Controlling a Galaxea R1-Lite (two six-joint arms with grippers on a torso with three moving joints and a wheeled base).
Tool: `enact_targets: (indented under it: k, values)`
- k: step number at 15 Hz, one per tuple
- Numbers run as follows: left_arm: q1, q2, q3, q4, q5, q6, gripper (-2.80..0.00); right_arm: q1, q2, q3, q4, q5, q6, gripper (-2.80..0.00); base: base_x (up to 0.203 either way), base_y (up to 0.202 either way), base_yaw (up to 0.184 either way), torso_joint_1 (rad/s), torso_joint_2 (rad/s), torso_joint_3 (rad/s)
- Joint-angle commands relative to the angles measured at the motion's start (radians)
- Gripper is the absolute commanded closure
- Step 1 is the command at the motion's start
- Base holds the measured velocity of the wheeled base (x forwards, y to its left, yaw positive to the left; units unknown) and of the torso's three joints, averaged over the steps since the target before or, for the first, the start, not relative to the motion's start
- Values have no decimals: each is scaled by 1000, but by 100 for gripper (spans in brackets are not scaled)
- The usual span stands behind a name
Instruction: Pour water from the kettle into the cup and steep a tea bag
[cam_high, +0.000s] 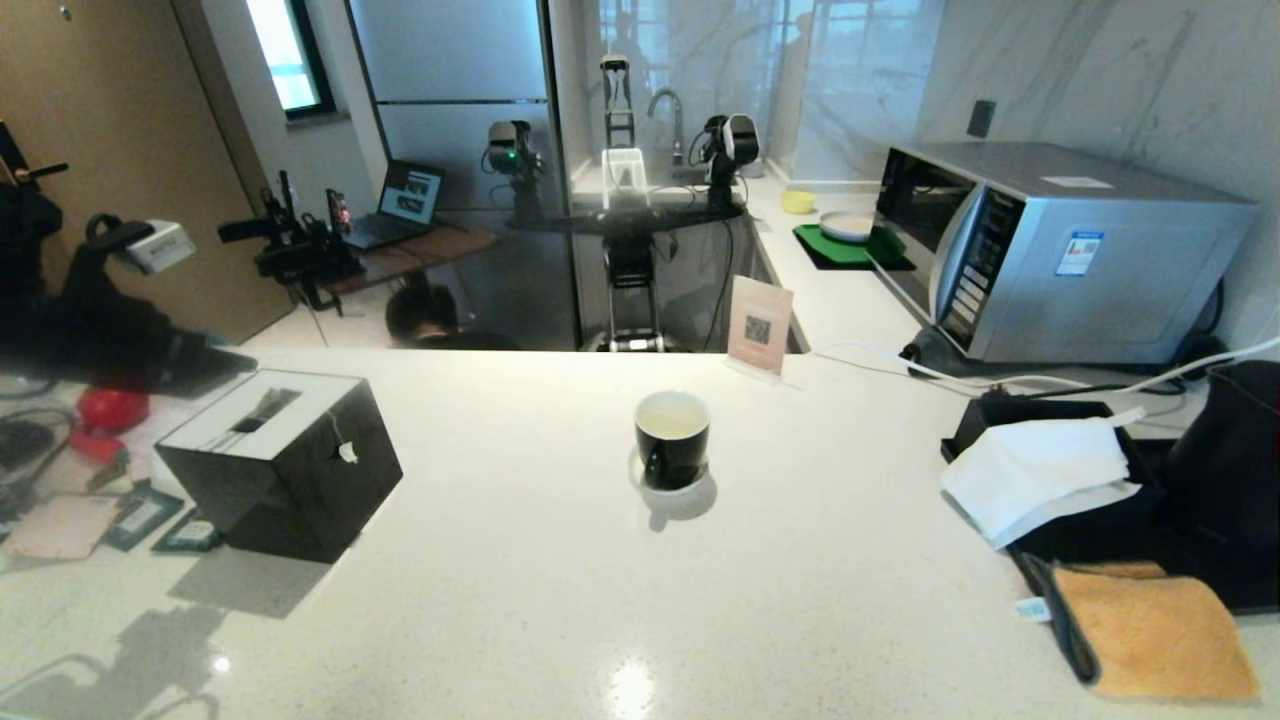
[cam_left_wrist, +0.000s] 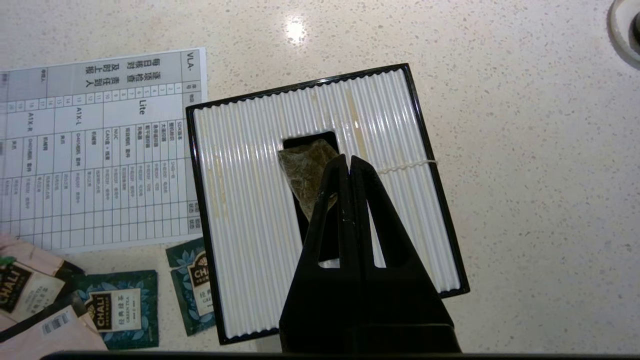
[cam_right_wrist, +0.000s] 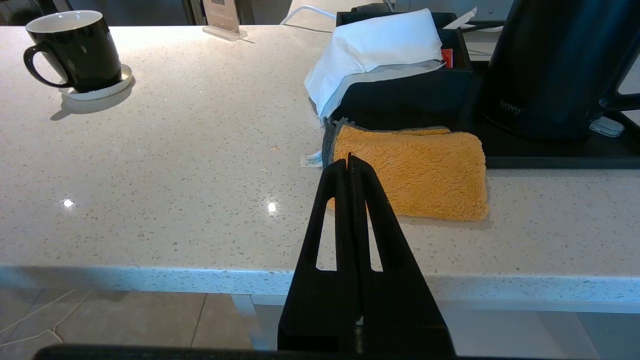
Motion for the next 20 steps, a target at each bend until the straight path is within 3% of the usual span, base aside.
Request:
enact_targets:
  k: [1,16,20]
  values:
    - [5,-10,3,2,1,1,0,0,2,0,0,0,1,0,0,0,0,0,0,0]
    - [15,126,3,-2,-2,33,0,0,2,0,0,0,1,0,0,0,0,0,0,0]
    - [13,141,5,1,1,67,0,0,2,0,0,0,1,0,0,0,0,0,0,0]
